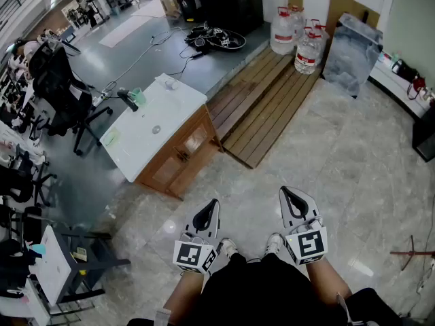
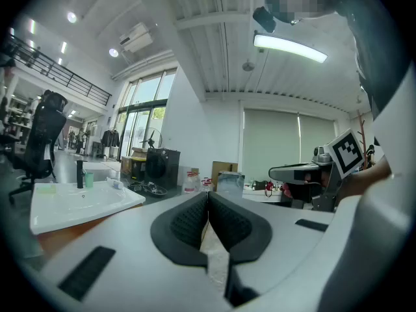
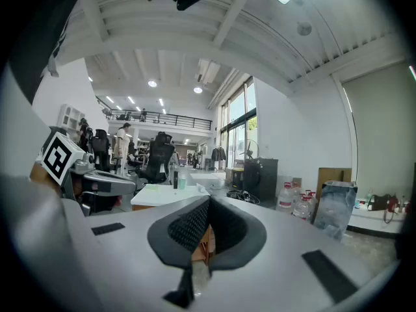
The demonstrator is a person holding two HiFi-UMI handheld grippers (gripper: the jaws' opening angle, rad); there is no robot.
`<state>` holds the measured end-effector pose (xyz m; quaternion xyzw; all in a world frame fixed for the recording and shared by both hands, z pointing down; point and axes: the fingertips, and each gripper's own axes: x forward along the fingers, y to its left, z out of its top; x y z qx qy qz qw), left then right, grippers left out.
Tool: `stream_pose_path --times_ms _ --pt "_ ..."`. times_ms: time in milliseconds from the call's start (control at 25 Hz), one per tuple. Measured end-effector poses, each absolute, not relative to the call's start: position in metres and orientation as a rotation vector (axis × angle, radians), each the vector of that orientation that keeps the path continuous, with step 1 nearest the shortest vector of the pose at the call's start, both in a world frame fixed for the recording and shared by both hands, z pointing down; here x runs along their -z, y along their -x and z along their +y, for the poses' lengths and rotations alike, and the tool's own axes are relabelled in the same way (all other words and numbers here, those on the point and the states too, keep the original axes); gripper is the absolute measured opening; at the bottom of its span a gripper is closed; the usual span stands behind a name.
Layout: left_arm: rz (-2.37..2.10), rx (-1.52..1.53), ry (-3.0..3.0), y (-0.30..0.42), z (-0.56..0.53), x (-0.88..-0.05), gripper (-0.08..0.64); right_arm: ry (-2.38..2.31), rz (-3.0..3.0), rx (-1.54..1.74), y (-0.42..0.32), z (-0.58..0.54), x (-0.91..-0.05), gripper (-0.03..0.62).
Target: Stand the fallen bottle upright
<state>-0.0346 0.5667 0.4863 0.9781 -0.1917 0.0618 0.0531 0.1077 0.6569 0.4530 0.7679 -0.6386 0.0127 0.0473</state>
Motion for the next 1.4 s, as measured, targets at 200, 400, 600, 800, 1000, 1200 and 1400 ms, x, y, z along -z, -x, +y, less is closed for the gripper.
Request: stream_pose_path --times_ms 200,400,600,800,1000,1200,1400 --pt "-0.587 -0.151 -3.000 0.056 0.554 -0.472 0.021 -2.329 -1.928 -0.064 -0.085 0.653 -0.447 0.011" --pt "-0.586 -0.133 -3.038 0.072 0.541 -0.452 0.021 -2.391 -1.996 0.008 -0.063 0.637 -0.419 0.011" --pt "-0.582 -0.105 -3.058 0.098 0.519 -0.443 0.021 -2.375 -1.986 -0.013 -0.035 0.611 -0.424 0.015" --pt "-0.547 -0.121 -3.078 0.125 0.496 -0.448 0.021 -2.359 -1.970 0.007 -0.011 0.582 -0.424 0.018" --pt "-0.552 -0.152 -3.075 0.146 0.470 -0.458 0.021 -2.357 -1.984 0.026 0.002 0.552 -0.422 0.020" --pt "-0.581 -0.157 -3.038 0.148 0.445 -0.463 0.021 -2.336 -2.029 0.020 0.004 0.520 -0.421 0.172" --pt "-0.629 -0.166 -3.027 0.137 0.401 -0.461 0.021 -2.319 -2.078 0.082 -0.017 0.467 -0.414 0.330"
